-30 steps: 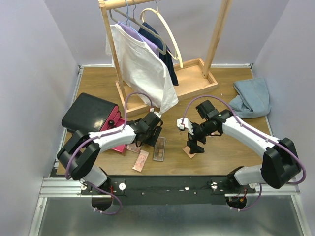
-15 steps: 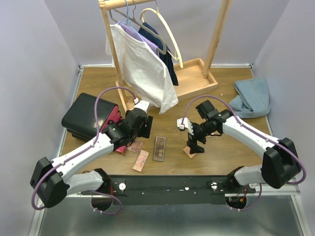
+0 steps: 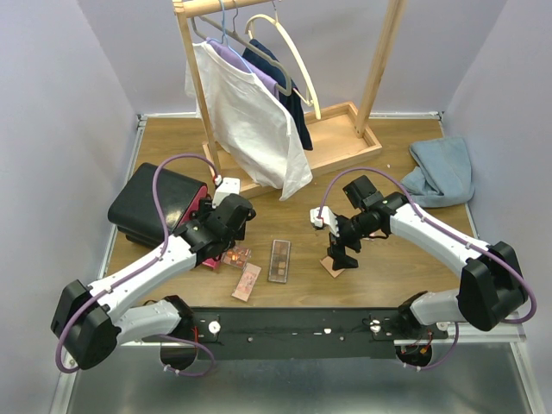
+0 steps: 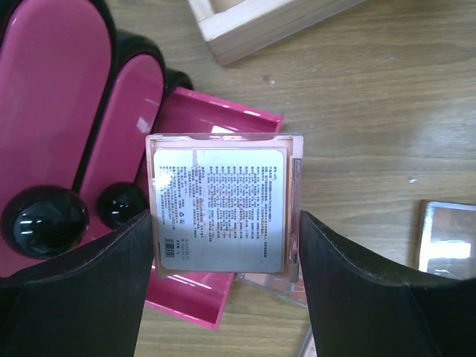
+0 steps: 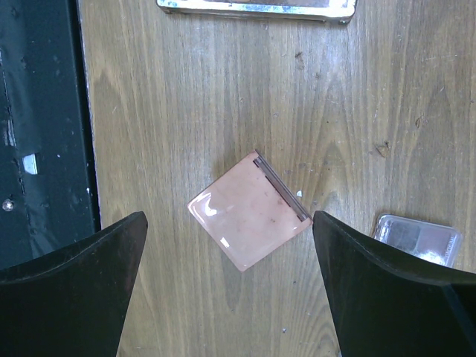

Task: Organize the makeup
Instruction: Place the makeup in the drawer.

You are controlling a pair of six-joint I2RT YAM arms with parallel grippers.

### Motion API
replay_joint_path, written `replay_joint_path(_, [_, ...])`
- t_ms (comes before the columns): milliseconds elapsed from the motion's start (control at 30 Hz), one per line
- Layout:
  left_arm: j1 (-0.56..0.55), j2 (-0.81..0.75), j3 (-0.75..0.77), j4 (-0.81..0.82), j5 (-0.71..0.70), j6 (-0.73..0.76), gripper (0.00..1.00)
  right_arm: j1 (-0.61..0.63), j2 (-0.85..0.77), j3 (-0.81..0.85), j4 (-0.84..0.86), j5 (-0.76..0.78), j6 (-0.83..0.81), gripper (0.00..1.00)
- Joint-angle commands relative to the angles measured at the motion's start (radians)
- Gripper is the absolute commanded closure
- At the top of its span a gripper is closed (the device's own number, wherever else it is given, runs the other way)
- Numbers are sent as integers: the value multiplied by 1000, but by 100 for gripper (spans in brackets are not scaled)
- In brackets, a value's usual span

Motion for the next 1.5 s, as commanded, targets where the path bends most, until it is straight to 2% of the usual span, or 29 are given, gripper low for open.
replay_joint_path(0, [9, 28, -12, -9, -104, -31, 55, -3, -6, 9, 4, 4, -12, 0])
replay_joint_path(233, [18, 98, -12, 3, -91, -37, 53, -3, -6, 9, 4, 3, -9, 0])
replay_joint_path(333, [18, 120, -23, 19, -82, -34, 48, -3, -6, 9, 4, 4, -10, 0])
replay_joint_path(733, [20, 175, 7, -29, -144, -80, 20, -3, -3, 9, 4, 6, -12, 0])
replay_joint_path(800, [20, 183, 11, -43, -143, -89, 13, -1, -3, 9, 4, 6, -12, 0])
replay_joint_path(1200, [20, 120, 27, -70, -134, -94, 10, -3, -1, 9, 2, 7, -12, 0])
replay_joint_path(1467, [20, -55, -32, 32, 59, -34, 10, -4, -1, 9, 7, 7, -9, 0])
